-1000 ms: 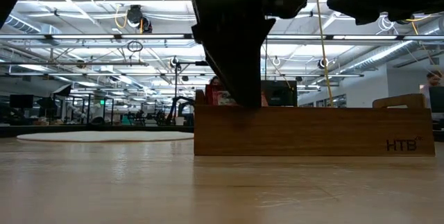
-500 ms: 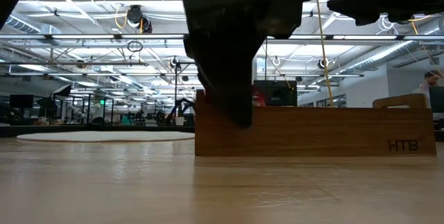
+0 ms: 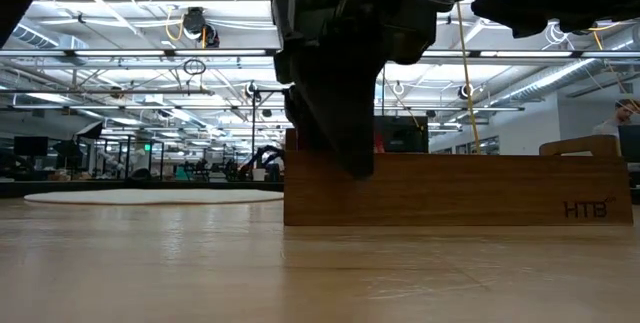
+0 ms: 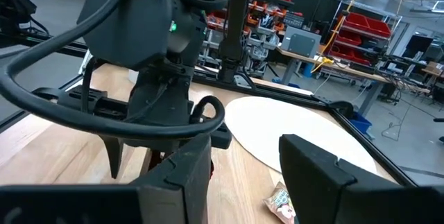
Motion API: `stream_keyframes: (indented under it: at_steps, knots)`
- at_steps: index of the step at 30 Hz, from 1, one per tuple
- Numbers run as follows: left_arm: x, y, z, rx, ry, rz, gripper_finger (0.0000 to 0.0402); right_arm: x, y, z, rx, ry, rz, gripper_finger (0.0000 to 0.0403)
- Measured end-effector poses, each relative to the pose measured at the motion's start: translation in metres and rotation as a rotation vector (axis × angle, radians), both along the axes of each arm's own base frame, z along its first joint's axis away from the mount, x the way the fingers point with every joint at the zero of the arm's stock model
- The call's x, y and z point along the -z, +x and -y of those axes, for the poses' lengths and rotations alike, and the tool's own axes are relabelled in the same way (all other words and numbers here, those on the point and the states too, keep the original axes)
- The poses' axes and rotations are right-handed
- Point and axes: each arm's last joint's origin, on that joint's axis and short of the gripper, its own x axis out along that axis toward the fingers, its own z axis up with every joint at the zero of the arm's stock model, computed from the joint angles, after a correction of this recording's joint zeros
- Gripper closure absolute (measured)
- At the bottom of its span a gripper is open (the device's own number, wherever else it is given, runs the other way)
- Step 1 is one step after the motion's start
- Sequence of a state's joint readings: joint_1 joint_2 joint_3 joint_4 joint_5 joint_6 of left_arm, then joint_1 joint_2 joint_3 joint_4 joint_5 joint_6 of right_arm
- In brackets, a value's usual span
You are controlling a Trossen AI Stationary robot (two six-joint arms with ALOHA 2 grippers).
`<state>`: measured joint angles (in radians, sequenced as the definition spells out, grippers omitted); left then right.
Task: Pick & Place Tea
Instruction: Put the red tea bag into the left section of the wooden organizer
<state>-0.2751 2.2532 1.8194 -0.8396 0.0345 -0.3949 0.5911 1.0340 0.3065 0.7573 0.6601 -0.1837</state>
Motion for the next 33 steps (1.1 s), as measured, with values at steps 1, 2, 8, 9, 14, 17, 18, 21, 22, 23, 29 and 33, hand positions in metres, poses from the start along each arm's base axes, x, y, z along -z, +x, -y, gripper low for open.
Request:
stream_keyframes:
  at_steps: [1, 2, 8, 9, 14, 17, 18, 21, 22, 23, 29, 33]
  knots:
    - [0.000, 0.001, -0.001, 0.002, 0.000, 0.007, 0.0156, 0.000, 0.000, 0.000, 0.000, 0.000, 0.000, 0.0248]
    - [0.000, 0.002, -0.002, 0.007, 0.001, 0.022, 0.0156, 0.000, 0.000, 0.000, 0.000, 0.000, 0.000, 0.0248]
    - [0.020, 0.003, -0.009, 0.004, -0.052, 0.069, 0.0156, 0.000, 0.000, 0.000, -0.002, 0.000, -0.001, 0.0248]
    - [0.024, 0.002, -0.011, -0.005, -0.057, 0.063, 0.0156, 0.000, 0.000, 0.000, -0.002, 0.000, -0.001, 0.0248]
    - [0.031, -0.002, -0.016, -0.068, 0.009, 0.048, 0.0156, 0.000, 0.000, 0.000, -0.002, 0.000, 0.000, 0.0248]
    - [0.031, -0.003, -0.016, -0.074, 0.057, 0.046, 0.0156, 0.000, 0.000, 0.000, -0.002, 0.000, 0.000, 0.0248]
    - [0.031, -0.004, -0.015, -0.075, 0.072, 0.047, 0.0156, 0.000, 0.000, 0.000, -0.002, 0.001, 0.000, 0.0248]
    - [0.031, -0.005, -0.014, -0.082, 0.104, 0.045, 0.0156, 0.000, 0.000, 0.000, -0.002, 0.000, 0.000, 0.0248]
    - [0.031, -0.006, -0.014, -0.084, 0.117, 0.040, 0.0156, 0.000, 0.000, 0.000, -0.002, 0.000, 0.000, 0.0248]
    - [0.031, -0.007, -0.015, -0.086, 0.126, 0.038, 0.0156, 0.000, 0.000, 0.000, -0.002, 0.000, 0.000, 0.0248]
    - [0.024, -0.009, -0.011, -0.078, 0.134, 0.037, 0.0156, 0.000, 0.000, 0.000, -0.002, -0.001, -0.002, 0.0248]
    - [0.014, -0.006, -0.004, -0.033, 0.143, 0.035, 0.0156, 0.000, 0.000, 0.000, -0.002, -0.001, -0.001, 0.0248]
